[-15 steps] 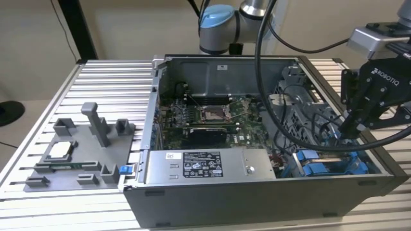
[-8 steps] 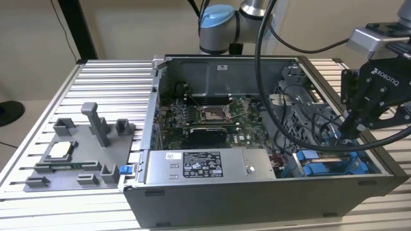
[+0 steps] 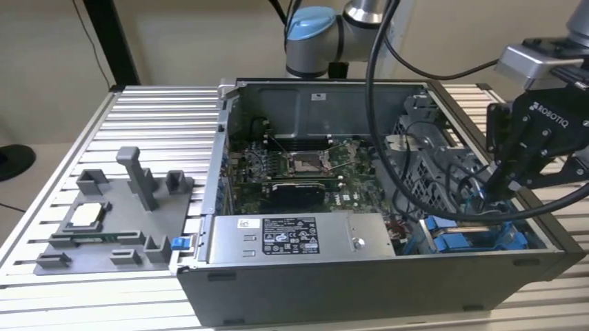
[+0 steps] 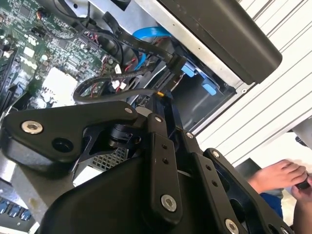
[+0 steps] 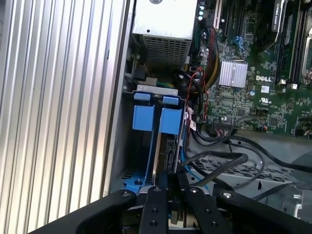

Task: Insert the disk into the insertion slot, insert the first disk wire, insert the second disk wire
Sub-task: 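Insert the first disk wire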

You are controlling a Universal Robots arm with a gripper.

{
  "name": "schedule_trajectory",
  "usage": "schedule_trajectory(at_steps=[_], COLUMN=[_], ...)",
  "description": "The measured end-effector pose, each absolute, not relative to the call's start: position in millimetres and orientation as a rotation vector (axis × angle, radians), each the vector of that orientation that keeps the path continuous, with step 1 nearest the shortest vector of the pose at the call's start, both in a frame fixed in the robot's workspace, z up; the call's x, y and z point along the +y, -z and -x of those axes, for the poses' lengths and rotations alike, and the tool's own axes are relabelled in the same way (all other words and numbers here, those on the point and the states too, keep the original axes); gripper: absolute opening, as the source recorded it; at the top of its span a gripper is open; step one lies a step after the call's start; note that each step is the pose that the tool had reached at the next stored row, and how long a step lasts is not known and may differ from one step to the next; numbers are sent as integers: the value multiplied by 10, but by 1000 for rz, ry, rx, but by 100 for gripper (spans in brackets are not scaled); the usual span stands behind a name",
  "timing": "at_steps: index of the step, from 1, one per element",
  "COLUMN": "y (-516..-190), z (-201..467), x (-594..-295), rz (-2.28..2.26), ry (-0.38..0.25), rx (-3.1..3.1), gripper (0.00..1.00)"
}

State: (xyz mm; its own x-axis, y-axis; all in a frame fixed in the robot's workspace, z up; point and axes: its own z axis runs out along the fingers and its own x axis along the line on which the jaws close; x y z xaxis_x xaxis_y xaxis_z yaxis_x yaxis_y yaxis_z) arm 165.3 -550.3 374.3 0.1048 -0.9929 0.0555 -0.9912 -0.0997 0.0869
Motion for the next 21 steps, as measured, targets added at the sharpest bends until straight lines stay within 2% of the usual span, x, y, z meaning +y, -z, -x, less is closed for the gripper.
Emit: schedule_trajectory(at_steps=[21], y=[-3549], z=[-1729], x=[-5504], rz=[-2181], ry=[62], rx=[-2077], gripper=[0])
